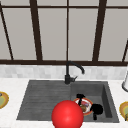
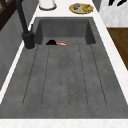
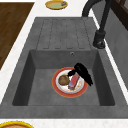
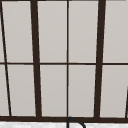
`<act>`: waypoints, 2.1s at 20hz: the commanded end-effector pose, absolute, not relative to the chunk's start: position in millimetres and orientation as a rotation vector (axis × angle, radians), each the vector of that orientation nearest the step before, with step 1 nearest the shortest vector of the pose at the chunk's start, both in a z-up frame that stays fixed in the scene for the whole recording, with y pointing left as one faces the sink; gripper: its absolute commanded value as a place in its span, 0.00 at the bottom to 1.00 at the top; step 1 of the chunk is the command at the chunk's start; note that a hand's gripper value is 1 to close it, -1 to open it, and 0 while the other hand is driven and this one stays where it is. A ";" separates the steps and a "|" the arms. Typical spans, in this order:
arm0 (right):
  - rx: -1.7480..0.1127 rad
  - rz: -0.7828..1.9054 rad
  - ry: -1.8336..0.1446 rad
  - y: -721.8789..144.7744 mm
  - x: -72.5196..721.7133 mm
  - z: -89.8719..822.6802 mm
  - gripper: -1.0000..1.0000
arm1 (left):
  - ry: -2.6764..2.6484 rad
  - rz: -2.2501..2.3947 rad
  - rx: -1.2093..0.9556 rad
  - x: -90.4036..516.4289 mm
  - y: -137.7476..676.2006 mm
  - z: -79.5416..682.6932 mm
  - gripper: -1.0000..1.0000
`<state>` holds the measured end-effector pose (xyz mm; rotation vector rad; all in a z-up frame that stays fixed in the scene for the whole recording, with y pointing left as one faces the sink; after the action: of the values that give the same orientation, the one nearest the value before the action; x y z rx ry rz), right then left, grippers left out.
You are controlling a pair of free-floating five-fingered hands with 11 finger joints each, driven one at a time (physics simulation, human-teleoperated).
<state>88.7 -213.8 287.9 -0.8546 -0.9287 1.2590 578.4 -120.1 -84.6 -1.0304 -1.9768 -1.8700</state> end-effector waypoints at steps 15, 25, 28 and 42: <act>-0.855 1.259 -0.929 -213.8 88.7 287.9 0.50 | -1.919 -2.068 -0.924 493.4 -101.2 -65.0 0.00; -0.855 1.259 -0.929 -213.8 88.7 287.9 0.50 | -1.925 -1.926 -1.019 549.0 -88.2 -76.8 0.00; -0.855 1.259 -0.929 -213.8 88.7 287.9 0.50 | -1.943 -1.970 -0.947 540.6 -104.2 -100.1 0.00; -0.855 1.259 -0.929 -213.8 88.7 287.9 0.50 | -1.810 -2.072 -0.839 543.9 -139.6 -80.9 0.00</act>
<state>88.7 -213.8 287.9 -0.8546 -0.9287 1.2590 544.7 -132.7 -71.4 -0.8577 -1.8115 -2.0865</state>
